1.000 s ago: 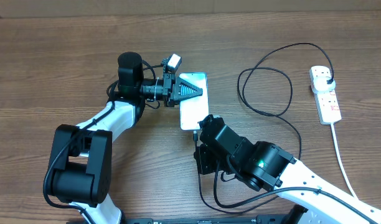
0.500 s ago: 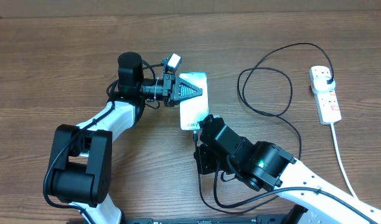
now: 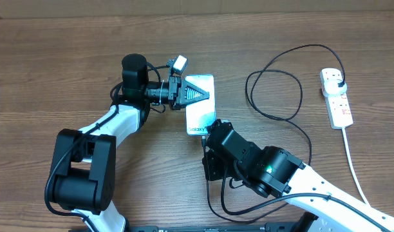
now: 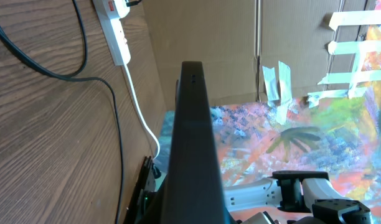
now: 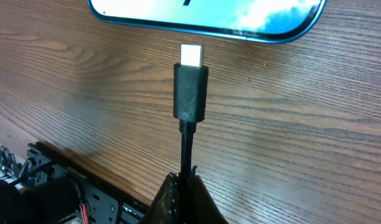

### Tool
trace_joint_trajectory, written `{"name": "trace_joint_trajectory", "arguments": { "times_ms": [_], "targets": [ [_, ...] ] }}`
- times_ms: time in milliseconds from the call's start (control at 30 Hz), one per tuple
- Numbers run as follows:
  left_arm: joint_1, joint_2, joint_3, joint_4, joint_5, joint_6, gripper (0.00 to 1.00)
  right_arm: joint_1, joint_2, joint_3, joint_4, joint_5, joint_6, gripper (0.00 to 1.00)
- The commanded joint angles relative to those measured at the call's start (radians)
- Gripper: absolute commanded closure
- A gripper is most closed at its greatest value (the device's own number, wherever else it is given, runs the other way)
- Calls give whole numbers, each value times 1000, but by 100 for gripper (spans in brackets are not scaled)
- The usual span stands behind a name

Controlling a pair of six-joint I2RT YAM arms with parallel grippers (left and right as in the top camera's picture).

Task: Plug charger to phone and switch on socket
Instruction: 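Align the USB-C plug under the phone port and push it upward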

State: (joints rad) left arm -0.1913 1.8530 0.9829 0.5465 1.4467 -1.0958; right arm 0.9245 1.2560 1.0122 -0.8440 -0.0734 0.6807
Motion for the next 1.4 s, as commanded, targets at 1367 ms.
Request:
{"name": "trace_joint_trajectory", "arguments": {
  "times_ms": [1367],
  "targets": [
    [-5,-1,22,-82,-62,79,96,5,52,68,-84,27,-57,96]
  ]
}}
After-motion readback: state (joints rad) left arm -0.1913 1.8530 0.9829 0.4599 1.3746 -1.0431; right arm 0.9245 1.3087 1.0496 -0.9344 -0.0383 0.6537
